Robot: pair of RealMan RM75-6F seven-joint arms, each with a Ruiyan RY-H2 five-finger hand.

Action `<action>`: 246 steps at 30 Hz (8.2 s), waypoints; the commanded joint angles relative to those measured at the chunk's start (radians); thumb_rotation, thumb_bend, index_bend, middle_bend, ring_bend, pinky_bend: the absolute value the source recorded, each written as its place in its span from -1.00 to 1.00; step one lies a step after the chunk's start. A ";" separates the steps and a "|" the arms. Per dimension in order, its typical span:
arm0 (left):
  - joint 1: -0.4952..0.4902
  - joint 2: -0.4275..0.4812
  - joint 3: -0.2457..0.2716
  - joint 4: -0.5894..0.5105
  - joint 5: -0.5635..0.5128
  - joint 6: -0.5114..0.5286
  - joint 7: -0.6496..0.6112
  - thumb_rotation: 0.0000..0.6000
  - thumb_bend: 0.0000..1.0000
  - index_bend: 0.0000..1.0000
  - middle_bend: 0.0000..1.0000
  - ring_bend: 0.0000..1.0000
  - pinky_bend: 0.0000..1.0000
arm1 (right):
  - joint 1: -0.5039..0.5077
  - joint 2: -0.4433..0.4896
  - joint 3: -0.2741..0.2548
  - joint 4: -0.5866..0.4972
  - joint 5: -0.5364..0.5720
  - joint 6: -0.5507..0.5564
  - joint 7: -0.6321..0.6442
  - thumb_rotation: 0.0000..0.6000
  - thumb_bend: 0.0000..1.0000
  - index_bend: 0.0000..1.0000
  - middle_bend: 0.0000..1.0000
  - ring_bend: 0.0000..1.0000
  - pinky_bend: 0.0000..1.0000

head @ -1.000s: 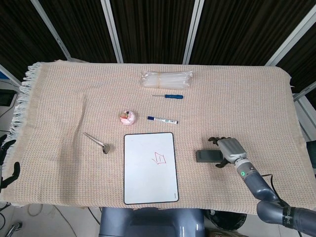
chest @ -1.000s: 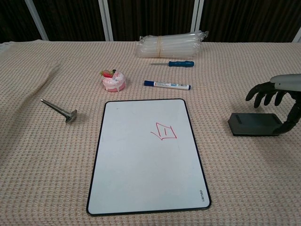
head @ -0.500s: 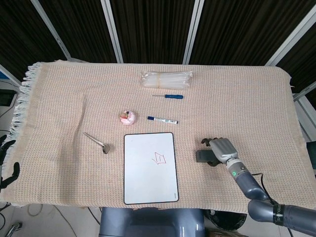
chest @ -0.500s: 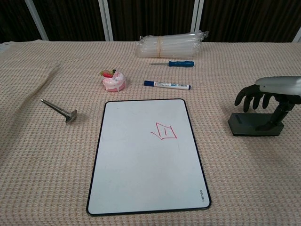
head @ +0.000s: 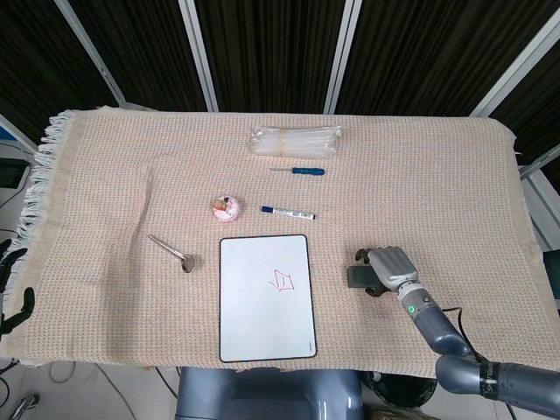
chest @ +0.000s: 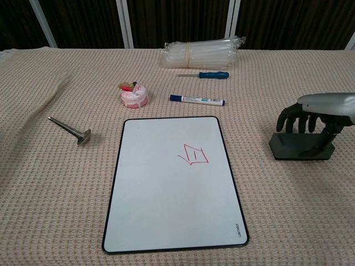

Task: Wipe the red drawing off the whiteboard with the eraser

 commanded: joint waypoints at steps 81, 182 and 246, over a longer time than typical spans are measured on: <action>-0.002 0.013 -0.005 -0.009 -0.013 -0.011 -0.009 1.00 -0.03 -0.62 -0.97 -1.00 -0.99 | 0.375 -0.362 0.128 0.142 0.268 0.028 -0.221 1.00 -0.21 0.06 0.07 0.13 -0.06; 0.002 -0.005 -0.011 0.008 -0.002 0.020 0.036 1.00 -0.03 -0.62 -0.97 -1.00 -0.99 | 0.128 -0.174 0.011 0.078 0.025 0.092 -0.073 1.00 -0.53 -0.26 -0.27 -0.21 -0.27; 0.011 -0.018 -0.014 0.013 0.014 0.051 0.044 1.00 -0.03 -0.62 -0.97 -1.00 -0.99 | -0.599 0.136 -0.141 0.004 -0.615 0.847 0.204 1.00 -0.79 -0.99 -0.95 -0.86 -0.71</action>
